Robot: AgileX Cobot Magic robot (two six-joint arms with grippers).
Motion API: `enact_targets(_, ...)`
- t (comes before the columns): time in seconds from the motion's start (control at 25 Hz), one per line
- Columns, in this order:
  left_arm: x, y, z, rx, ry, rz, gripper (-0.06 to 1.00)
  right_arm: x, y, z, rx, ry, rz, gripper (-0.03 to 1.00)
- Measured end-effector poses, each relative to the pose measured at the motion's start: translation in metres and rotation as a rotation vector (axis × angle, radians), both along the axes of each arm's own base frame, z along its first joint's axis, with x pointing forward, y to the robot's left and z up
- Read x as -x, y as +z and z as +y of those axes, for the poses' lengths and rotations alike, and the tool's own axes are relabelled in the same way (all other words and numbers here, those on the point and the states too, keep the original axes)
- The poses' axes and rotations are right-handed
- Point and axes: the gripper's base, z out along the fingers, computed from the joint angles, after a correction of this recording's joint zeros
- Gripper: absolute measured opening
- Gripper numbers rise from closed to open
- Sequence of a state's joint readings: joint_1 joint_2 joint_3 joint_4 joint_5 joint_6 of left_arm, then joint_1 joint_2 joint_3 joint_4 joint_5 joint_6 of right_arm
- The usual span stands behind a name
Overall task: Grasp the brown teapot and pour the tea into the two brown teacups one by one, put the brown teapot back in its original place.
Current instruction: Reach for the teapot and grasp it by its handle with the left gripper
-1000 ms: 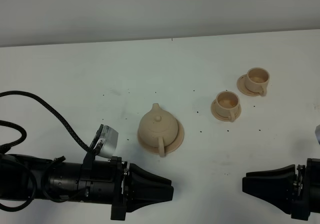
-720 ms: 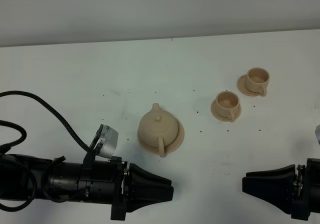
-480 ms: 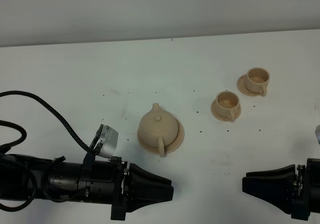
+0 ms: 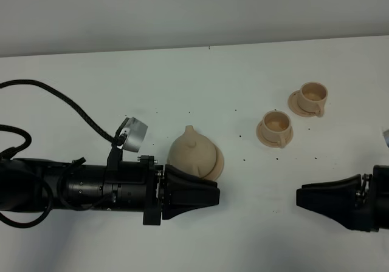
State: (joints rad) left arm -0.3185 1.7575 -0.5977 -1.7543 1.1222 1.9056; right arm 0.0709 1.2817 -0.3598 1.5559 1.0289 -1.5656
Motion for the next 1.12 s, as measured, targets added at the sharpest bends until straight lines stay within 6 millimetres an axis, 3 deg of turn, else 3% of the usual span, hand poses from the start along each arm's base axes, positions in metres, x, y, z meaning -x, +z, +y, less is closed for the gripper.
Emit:
enact_targets(0.2,-0.011,0.01,-0.004,0.022,0.009,0.009,0.24,-0.021,0.017,-0.005,0.169,0.006,0.066,0.23)
enact_targets(0.32,-0.012,0.011,-0.004,0.024,0.01,0.009,0.24,-0.024,0.031,-0.009,0.22,-0.02,0.068,0.23)
enact_targets(0.72,-0.009,0.009,-0.004,0.003,-0.026,0.003,0.24,-0.001,0.061,-0.011,0.229,-0.038,-0.045,0.23)
enact_targets(0.92,-0.01,0.007,-0.004,-0.014,-0.016,0.003,0.24,0.016,0.067,-0.02,0.339,-0.089,-0.024,0.23)
enact_targets(1.12,-0.011,0.007,-0.003,-0.022,-0.011,0.002,0.24,0.044,0.077,-0.039,0.495,-0.249,-0.019,0.23)
